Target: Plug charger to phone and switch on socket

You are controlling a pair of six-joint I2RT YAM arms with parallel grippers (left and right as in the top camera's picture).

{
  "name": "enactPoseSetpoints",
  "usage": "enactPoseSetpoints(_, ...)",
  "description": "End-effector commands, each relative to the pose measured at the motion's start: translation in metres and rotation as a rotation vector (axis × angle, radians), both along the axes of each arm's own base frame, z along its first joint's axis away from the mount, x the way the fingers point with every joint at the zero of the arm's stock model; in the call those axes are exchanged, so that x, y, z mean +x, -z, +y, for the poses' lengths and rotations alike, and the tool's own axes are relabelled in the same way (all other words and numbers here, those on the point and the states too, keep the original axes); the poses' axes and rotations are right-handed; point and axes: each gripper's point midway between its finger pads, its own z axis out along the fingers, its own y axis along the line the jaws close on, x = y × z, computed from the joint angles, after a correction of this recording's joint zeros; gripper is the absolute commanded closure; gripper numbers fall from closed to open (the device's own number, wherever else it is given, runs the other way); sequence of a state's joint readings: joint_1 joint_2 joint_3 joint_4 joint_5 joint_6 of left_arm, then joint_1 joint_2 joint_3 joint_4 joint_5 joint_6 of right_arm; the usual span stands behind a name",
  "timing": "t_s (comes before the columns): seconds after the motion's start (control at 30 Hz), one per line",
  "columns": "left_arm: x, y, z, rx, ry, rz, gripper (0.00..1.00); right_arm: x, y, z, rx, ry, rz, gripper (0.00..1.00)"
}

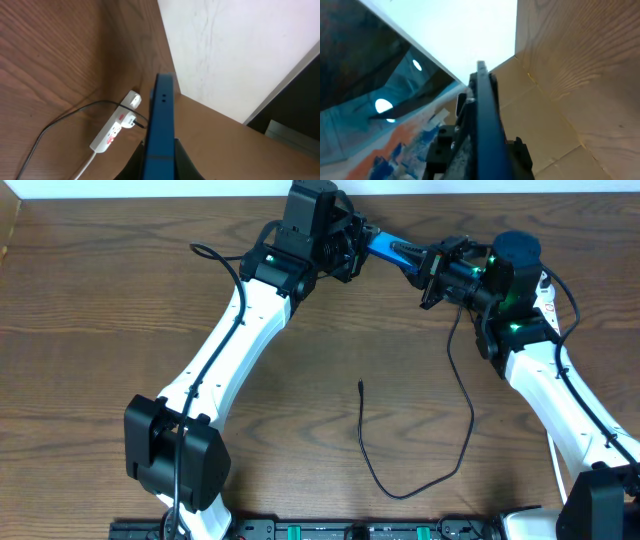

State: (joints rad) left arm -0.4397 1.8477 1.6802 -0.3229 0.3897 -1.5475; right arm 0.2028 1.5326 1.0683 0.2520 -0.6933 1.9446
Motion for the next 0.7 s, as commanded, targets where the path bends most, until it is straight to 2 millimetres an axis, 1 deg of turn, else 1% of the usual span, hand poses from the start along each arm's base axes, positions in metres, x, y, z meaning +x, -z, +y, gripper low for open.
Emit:
enactPoseSetpoints(0.0,0.000,-0.013,0.005,0.020,-0.025,-0.043,0.92,-0.010,-0.017,0.014,-0.011,-0.074,-0.080,0.77)
enactPoseSetpoints(0.03,0.001,-0.013,0.006,0.022,-0.029,-0.044,0.93,-0.010,-0.017,0.014,-0.017,-0.076,-0.088,0.70)
enactPoseSetpoints(0.07,0.002,-0.012,0.007,0.027,-0.037,-0.046,0.92,-0.010,-0.017,0.014,-0.023,-0.077,-0.096,0.55)
enactPoseSetpoints(0.13,0.005,-0.012,0.012,0.033,-0.054,-0.049,0.93,-0.009,-0.017,0.013,-0.042,-0.080,-0.122,0.32)
enactPoseSetpoints(0.17,0.007,-0.012,0.015,0.033,-0.060,-0.049,0.93,-0.009,-0.017,0.013,-0.051,-0.081,-0.134,0.22)
enactPoseSetpoints(0.2,0.009,-0.012,0.019,0.033,-0.069,-0.049,0.92,-0.009,-0.017,0.012,-0.064,-0.082,-0.152,0.14)
enactPoseSetpoints(0.27,0.015,-0.012,0.030,0.034,-0.091,-0.048,0.92,-0.007,-0.017,0.009,-0.089,-0.083,-0.186,0.04)
enactPoseSetpoints(0.3,0.019,-0.012,0.038,0.035,-0.107,-0.047,0.93,-0.007,-0.017,0.008,-0.108,-0.086,-0.212,0.01)
enactPoseSetpoints(0.4,0.029,-0.012,0.062,0.040,-0.134,-0.050,0.93,-0.008,-0.018,0.003,-0.158,-0.114,-0.289,0.01)
enactPoseSetpoints(0.5,0.036,-0.014,0.085,0.038,-0.106,-0.069,0.93,-0.010,-0.014,-0.004,-0.222,-0.154,-0.365,0.01)
enactPoseSetpoints(0.57,0.036,-0.015,0.099,0.016,-0.065,-0.071,0.92,-0.011,-0.009,-0.009,-0.276,-0.176,-0.420,0.01)
enactPoseSetpoints(0.67,0.030,-0.017,0.116,-0.030,0.022,-0.058,0.93,-0.014,0.008,-0.017,-0.371,-0.211,-0.452,0.01)
